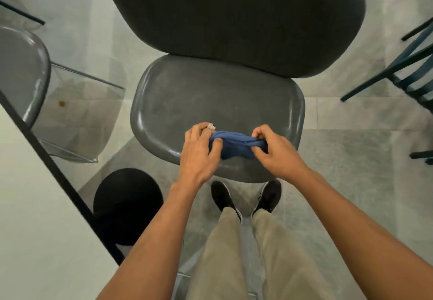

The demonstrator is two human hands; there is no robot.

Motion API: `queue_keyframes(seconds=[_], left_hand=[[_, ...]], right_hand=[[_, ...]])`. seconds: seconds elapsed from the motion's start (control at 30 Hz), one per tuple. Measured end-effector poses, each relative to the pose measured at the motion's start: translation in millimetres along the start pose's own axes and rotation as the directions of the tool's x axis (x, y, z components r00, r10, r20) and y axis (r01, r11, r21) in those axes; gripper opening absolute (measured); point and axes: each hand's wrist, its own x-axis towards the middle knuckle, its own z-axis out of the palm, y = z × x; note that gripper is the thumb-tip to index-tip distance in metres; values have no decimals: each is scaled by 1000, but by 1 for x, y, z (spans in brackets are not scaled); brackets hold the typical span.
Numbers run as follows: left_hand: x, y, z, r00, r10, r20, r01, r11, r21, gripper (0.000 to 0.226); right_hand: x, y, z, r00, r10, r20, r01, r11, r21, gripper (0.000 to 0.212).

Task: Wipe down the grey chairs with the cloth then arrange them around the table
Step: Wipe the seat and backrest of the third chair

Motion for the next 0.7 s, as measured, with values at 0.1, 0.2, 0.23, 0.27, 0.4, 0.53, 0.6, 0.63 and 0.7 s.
queue_keyframes(seconds=[0.1, 0.2, 0.23, 0.27, 0.4, 0.53, 0.6, 0.63, 0.7], left_hand=[[-20, 32, -27, 1000, -23, -13, 22, 995, -101, 22], [-37, 61, -50, 996, -4, -89, -9, 988, -152, 13], [-42, 72, -58, 992, 8, -127, -29, 986, -165, 9], [-45, 80, -65, 987, 14, -158, -43, 983, -177, 6], [-54, 111, -92, 965, 18, -262, -87, 963, -256, 11], [-48, 136, -112, 940, 16, -341, -135, 935, -328, 8], [-41, 145, -122, 924, 17, -383, -163, 922, -351, 10], [-37, 149, -126, 917, 22, -399, -177, 917, -358, 11], [-27, 155, -135, 905, 40, -423, -210, 908, -362, 11]], right_hand=[[-26, -27, -30, 999, -15, -41, 18, 998, 56, 27], [-44, -48, -54, 996, -28, -84, 37, 994, 106, 27], [-48, -57, -64, 995, -39, -97, 49, 993, 111, 25], [-52, -63, -72, 993, -51, -105, 63, 991, 116, 23], [-63, -94, -112, 987, -105, -122, 123, 980, 153, 18], [-61, -120, -143, 973, -145, -181, 176, 969, 171, 16], [-55, -133, -155, 962, -163, -221, 198, 969, 147, 15], [-53, -140, -161, 957, -174, -231, 209, 968, 136, 15], [-47, -152, -171, 948, -199, -250, 234, 965, 119, 16]])
